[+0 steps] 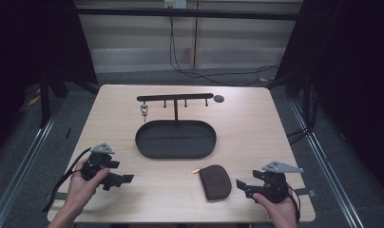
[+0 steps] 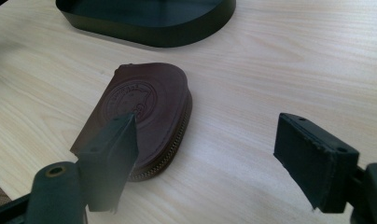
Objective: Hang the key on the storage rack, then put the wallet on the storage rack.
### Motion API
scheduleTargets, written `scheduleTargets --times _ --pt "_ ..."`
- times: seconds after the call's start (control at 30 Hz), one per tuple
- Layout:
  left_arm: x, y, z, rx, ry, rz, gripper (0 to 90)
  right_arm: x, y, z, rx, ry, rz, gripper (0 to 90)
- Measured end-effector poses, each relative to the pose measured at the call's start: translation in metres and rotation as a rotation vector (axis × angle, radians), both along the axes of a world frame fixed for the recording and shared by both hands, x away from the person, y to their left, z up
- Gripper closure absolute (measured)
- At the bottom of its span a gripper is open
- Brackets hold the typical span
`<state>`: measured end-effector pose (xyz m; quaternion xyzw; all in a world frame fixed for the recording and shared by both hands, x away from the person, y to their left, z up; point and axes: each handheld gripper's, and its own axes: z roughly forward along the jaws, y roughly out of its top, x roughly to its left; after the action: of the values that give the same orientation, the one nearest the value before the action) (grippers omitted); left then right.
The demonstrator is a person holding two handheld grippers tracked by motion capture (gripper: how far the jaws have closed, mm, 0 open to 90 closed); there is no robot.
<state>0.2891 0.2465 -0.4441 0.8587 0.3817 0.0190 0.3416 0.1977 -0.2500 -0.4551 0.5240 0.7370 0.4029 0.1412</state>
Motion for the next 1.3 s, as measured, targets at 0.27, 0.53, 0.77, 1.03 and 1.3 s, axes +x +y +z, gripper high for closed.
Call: scheduleTargets --times 0.27,0.53,0.77,1.03,1.3 --pt "-0.026 0.01 -0.008 0.012 -0.058 0.068 17.2 0.01 0.01 0.008 0.012 0.032 0.069 26.4" --pt "-0.04 0.02 -0.022 -0.074 -0.025 0.093 17.7 0.023 0.015 0.013 0.012 0.036 0.061 30.1" --pt "-0.047 0.012 -0.025 -0.079 -0.057 0.045 19.8 0.036 0.027 0.013 0.01 0.111 0.097 32.0" --pt "-0.05 0.011 -0.027 -0.077 -0.058 0.014 19.8 0.046 0.04 0.012 -0.035 0.235 0.131 30.2" --pt "-0.055 0.017 -0.024 -0.095 -0.086 0.036 19.9 0.061 0.058 0.012 -0.117 0.384 0.171 24.3"
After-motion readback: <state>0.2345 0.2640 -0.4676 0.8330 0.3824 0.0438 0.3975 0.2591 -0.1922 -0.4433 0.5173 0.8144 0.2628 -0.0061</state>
